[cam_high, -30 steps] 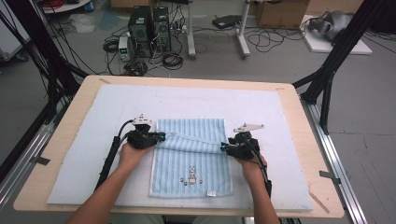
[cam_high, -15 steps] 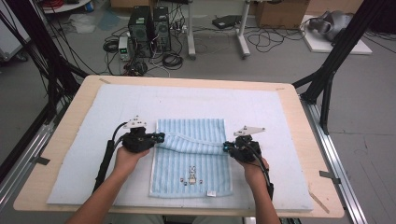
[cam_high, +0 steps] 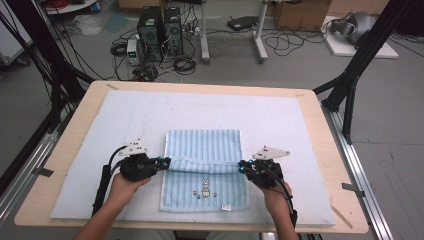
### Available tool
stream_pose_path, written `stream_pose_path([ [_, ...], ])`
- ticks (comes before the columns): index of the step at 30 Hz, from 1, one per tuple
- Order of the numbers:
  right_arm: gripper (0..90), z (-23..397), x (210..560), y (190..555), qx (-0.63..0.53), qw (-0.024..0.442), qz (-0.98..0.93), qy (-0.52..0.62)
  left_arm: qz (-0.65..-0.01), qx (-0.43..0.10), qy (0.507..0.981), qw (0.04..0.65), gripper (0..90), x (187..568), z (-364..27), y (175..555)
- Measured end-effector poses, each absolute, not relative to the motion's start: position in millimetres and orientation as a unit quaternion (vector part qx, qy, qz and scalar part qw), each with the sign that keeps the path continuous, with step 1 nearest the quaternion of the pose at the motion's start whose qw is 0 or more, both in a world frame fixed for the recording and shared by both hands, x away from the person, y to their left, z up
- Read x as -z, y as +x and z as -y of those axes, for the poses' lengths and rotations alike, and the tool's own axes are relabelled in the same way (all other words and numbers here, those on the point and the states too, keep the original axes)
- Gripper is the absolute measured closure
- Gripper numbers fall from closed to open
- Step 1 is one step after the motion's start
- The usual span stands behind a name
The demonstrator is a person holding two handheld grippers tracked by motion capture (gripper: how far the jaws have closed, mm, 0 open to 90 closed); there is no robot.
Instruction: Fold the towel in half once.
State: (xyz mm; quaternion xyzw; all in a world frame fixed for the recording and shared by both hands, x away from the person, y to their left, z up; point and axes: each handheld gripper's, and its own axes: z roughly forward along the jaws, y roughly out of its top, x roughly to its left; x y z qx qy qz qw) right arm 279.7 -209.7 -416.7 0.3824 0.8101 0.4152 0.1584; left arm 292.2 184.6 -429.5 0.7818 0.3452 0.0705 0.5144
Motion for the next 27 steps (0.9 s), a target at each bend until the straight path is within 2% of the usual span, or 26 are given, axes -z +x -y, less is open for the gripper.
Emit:
stream_pose_path([
  [14,83.4,215,426,241,-0.424,0.145,-0.815,0.369,-0.335,-0.039,0.795,0.504,82.9,441,-191,256],
  [17,83.3,217,429,235,-0.422,0.139,-0.818,0.367,-0.337,-0.032,0.796,0.502,78.5,442,-194,253],
  [22,83.2,221,436,226,-0.414,0.133,-0.825,0.361,-0.36,-0.032,0.777,0.515,63.7,437,-202,255],
  [27,83.1,222,440,220,-0.409,0.132,-0.832,0.351,-0.379,-0.047,0.754,0.535,58.1,429,-207,266],
])
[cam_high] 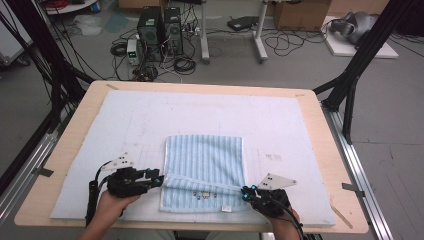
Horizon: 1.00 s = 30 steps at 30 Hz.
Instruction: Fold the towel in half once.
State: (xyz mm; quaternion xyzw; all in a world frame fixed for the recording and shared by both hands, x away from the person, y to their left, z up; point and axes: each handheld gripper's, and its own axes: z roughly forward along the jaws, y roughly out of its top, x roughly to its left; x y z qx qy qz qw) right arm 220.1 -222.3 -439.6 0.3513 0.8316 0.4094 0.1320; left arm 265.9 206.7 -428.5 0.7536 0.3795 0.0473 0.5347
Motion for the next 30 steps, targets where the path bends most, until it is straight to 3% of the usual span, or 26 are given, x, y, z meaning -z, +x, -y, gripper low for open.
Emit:
stream_pose_path([
  [5,80.9,225,443,218,-0.398,0.134,-0.839,0.347,-0.398,-0.061,0.741,0.537,57.7,427,-206,283],
  [10,70.8,230,436,219,-0.419,0.136,-0.824,0.356,-0.391,-0.077,0.751,0.527,72.8,429,-197,298],
  [14,65.4,234,427,225,-0.44,0.144,-0.807,0.368,-0.389,-0.07,0.767,0.505,79.4,440,-186,307],
  [30,61.1,229,423,234,-0.442,0.14,-0.804,0.371,-0.341,-0.041,0.816,0.465,81.8,449,-171,284],
])
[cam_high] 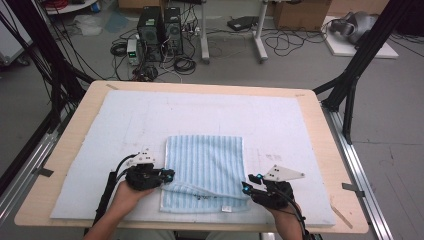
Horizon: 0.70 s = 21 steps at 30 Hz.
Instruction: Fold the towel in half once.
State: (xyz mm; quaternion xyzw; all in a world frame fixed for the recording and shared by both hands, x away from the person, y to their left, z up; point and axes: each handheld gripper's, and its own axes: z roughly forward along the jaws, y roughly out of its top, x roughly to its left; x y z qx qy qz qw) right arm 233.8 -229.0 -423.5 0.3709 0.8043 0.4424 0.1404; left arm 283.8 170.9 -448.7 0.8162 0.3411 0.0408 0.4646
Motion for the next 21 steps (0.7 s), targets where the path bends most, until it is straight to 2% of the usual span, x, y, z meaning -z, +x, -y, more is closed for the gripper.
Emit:
stream_pose_path([
  [6,59.6,229,423,234,-0.435,0.145,-0.805,0.377,-0.334,-0.027,0.812,0.478,78.5,444,-178,269],
  [9,59.0,227,426,235,-0.42,0.148,-0.811,0.38,-0.336,-0.02,0.799,0.498,73.0,441,-184,262],
  [12,63.4,221,432,236,-0.388,0.151,-0.827,0.377,-0.352,-0.033,0.781,0.515,59.9,437,-190,260],
  [18,67.7,216,442,229,-0.357,0.153,-0.848,0.361,-0.372,-0.058,0.763,0.525,50.1,435,-198,264],
  [21,66.1,220,440,226,-0.356,0.148,-0.85,0.359,-0.384,-0.069,0.756,0.525,45.6,436,-199,268],
])
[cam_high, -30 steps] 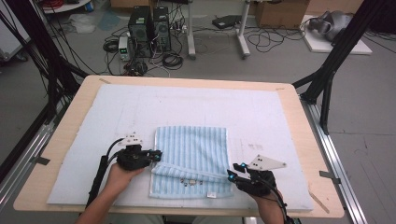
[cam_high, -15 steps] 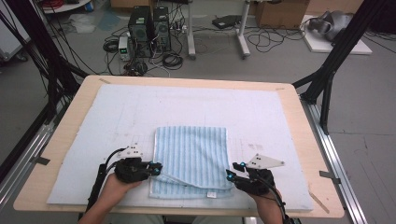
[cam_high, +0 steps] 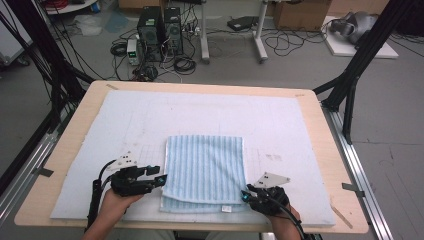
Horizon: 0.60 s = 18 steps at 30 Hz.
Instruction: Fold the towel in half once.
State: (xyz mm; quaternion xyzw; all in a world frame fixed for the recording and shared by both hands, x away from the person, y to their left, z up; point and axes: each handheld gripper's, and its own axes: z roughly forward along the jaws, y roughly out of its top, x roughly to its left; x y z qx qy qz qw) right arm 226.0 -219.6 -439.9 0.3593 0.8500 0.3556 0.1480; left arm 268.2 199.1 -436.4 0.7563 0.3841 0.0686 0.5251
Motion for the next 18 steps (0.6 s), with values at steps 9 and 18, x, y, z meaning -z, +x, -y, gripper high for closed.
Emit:
stream_pose_path([
  [9,47.6,227,428,260,-0.396,0.177,-0.793,0.428,-0.433,-0.094,0.727,0.524,35.2,438,-199,301],
  [18,40.0,216,425,314,-0.39,0.195,-0.766,0.471,-0.449,-0.106,0.725,0.512,28.9,434,-193,336],
])
